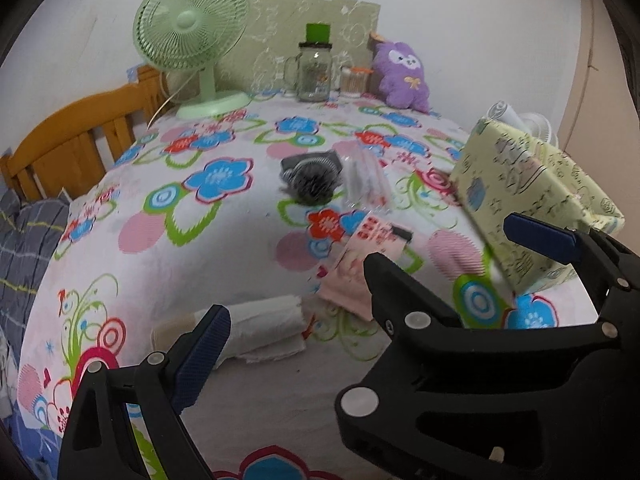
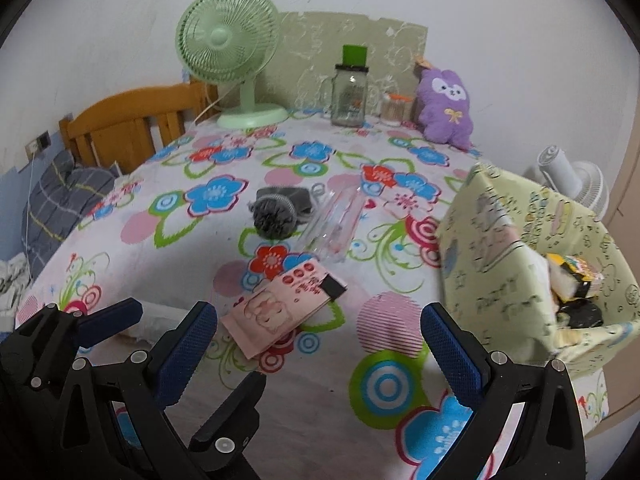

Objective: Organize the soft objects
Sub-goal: 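Close the left gripper on the white rolled cloth while the right approaches the pink tissue pack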

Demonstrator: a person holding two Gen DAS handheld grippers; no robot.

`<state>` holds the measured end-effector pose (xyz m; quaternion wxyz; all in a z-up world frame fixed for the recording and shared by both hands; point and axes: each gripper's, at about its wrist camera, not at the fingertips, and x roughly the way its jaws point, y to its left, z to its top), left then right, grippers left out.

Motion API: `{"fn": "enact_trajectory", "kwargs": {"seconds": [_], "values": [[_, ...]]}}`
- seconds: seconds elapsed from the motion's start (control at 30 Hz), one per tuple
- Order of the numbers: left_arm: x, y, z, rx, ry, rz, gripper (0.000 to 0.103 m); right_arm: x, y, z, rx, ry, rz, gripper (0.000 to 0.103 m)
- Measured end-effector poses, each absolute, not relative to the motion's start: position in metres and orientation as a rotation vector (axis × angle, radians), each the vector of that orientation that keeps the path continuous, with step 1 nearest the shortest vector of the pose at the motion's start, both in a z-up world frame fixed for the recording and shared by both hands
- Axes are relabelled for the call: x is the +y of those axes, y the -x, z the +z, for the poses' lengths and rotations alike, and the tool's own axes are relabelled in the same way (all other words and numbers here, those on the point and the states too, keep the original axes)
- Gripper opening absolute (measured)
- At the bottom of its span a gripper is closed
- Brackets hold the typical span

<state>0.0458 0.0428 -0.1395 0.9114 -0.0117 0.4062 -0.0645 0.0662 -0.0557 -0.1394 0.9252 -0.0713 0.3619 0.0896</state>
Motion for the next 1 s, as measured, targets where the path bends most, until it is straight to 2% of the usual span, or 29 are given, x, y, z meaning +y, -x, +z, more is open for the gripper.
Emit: {"fn": "enact_trajectory", "kwargs": {"seconds": [0.43, 1.0], "values": [[0.053, -0.058, -0.157, 0.875, 0.020, -0.089, 0.096, -0.043, -0.084, -0.162, 0.808, 0.155, 0.212, 0.103], [0.078, -0.068, -0.156, 0.878, -0.002, 0.031, 0.096, -0.038, -0.099, -0.165, 0.843, 0.103, 0.240, 0.103]]}}
